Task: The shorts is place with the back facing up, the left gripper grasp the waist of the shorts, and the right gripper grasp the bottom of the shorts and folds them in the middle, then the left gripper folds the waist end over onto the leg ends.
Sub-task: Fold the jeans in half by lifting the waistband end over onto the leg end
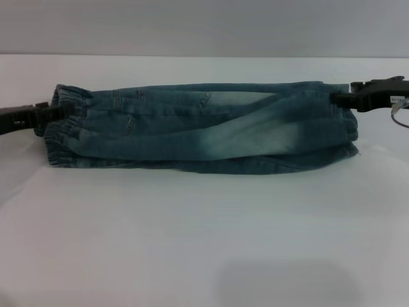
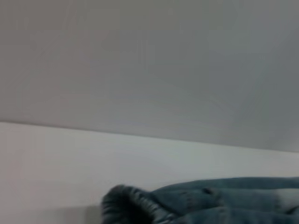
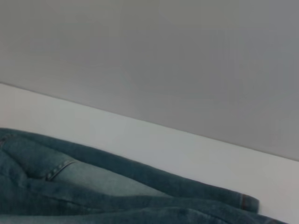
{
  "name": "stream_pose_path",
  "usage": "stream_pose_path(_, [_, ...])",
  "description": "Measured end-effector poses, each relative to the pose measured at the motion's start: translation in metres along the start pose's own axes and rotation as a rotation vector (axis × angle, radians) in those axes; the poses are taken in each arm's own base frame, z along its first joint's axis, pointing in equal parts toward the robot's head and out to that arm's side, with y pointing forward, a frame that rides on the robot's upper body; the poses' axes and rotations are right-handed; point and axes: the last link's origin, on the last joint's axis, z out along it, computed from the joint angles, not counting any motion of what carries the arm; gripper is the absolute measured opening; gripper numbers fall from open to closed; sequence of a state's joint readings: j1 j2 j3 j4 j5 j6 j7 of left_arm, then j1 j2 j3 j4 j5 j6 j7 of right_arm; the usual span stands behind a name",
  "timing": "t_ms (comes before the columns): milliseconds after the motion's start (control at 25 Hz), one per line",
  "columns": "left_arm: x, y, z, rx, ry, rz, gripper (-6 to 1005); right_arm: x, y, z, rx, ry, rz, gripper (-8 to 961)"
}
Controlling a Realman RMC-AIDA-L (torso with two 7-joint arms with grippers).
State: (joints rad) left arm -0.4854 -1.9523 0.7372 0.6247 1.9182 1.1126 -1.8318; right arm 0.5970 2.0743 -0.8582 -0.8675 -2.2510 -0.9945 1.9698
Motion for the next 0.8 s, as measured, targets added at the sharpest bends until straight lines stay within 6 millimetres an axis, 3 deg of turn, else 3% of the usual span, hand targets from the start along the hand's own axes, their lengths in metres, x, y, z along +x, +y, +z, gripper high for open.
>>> stream_pose_path(800, [-0.029, -0.019, -0.012, 0.108, -0.058, -0.039, 674, -0.002, 0.008, 0.005, -0.033, -0.02, 0.01, 533])
